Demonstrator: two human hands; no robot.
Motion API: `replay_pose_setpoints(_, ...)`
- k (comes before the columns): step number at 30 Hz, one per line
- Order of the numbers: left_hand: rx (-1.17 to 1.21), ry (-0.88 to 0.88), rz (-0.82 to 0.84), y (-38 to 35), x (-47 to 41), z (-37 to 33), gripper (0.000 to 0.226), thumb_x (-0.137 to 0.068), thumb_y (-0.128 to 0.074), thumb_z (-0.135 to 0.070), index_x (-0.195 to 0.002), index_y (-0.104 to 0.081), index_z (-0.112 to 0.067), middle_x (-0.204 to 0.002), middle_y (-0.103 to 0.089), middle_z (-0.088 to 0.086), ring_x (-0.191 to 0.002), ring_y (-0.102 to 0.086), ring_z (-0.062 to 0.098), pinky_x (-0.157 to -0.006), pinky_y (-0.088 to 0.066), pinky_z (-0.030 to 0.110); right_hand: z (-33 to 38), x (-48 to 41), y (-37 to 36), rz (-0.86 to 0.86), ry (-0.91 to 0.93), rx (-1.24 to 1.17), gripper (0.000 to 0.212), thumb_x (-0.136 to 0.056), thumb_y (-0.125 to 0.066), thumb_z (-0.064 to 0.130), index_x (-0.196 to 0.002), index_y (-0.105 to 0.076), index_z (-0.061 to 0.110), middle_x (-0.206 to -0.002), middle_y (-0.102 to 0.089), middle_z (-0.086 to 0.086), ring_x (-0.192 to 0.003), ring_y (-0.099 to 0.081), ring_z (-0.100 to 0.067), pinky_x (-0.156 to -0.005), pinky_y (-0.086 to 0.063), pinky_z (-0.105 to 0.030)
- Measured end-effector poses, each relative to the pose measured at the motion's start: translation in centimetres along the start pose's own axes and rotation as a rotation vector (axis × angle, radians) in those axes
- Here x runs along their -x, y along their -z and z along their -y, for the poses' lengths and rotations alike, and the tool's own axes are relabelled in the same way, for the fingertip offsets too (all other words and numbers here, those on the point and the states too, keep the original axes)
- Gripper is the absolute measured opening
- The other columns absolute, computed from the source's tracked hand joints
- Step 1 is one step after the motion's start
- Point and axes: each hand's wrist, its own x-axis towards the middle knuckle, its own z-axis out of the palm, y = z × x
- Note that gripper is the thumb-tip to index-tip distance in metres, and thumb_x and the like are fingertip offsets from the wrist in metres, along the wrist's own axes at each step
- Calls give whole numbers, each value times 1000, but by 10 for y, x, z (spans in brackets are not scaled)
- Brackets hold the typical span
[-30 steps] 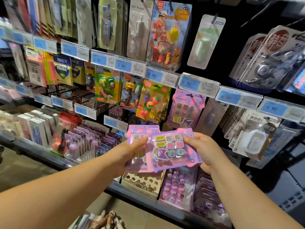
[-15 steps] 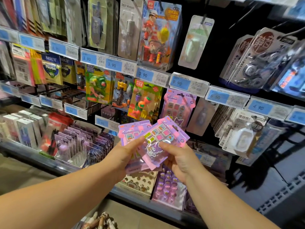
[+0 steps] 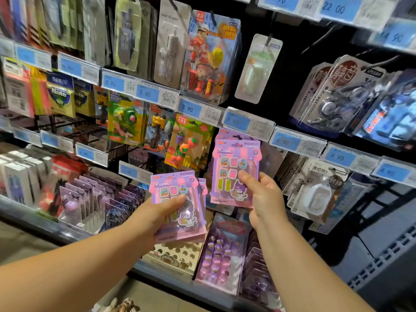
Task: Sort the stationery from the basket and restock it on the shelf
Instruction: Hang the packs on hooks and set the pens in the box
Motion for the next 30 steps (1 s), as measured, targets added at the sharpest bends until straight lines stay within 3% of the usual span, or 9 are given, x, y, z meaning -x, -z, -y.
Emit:
replay_pose_setpoints(6,25,3,-29,1,-1,-5,16,-87,-68,-18,-102,-67,-12,-75,-76,7,-56,-72,23,-43,-54,30,0,-15,-8,-67,1,15,23,-87,-70,13,-109,-68,12,-102,-73,-10,-95,-70,-29,-81,-58,-46)
replay_pose_setpoints(11,50,-25,-25,5,-2,-8,17,-83,-69,-14,-99,-66,-10,-79,-76,11,-61,-73,26,-47,-57,35,-5,-23,-16,-92,4,-21,25,-87,-70,18,-112,-66,13,-103,-73,-8,-92,-71,-24,-81,-58,-43)
replay_pose_setpoints(16,42,-34,-36,8,-3,-10,19,-78,-72,-17,-96,-67,-12,-81,-76,11,-63,-73,27,-50,-58,36,-11,-31,-23,-250,-22,-6,31,-83,-75,25,-105,-61,8,-101,-70,-9,-84,-67,-20,-81,-58,-42)
replay_pose_setpoints(20,34,-26,-35,8,-2,-10,8,-86,-68,-14,-94,-67,-12,-81,-76,12,-62,-73,26,-49,-58,34,-10,-29,-26,-350,-58,155,49,-81,-77,37,-104,-42,11,-105,-46,-4,-83,-47,-16,-73,-38,-31)
replay_pose_setpoints(24,53,-9,-17,7,-1,-9,11,-87,-68,-15,-97,-66,-11,-81,-76,12,-63,-73,27,-49,-57,35,-18,-11,-25,-430,-19,457,52,-79,-76,40,-104,-39,16,-109,-34,-1,-94,-43,-21,-74,-36,-32)
replay_pose_setpoints(26,60,-2,-8,7,-1,-10,14,-87,-68,-17,-99,-66,-12,-83,-76,12,-65,-73,27,-49,-57,36,-23,2,-28,-326,74,577,40,-81,-72,39,-98,-43,18,-100,-40,2,-87,-44,-18,-65,-34,-28)
replay_pose_setpoints(28,66,-4,-1,7,0,-11,24,-81,-71,-21,-102,-66,-12,-87,-76,11,-67,-74,27,-52,-59,40,-27,13,-31,-78,116,643,29,-84,-69,41,-83,-49,20,-82,-47,6,-77,-47,-16,-63,-36,-29)
replay_pose_setpoints(30,67,-7,7,6,-1,-11,40,-71,-72,-29,-106,-67,-12,-95,-76,13,-74,-74,31,-61,-61,46,-27,24,-36,179,64,664,33,-84,-67,46,-75,-53,18,-71,-50,6,-67,-47,-12,-63,-38,-27)
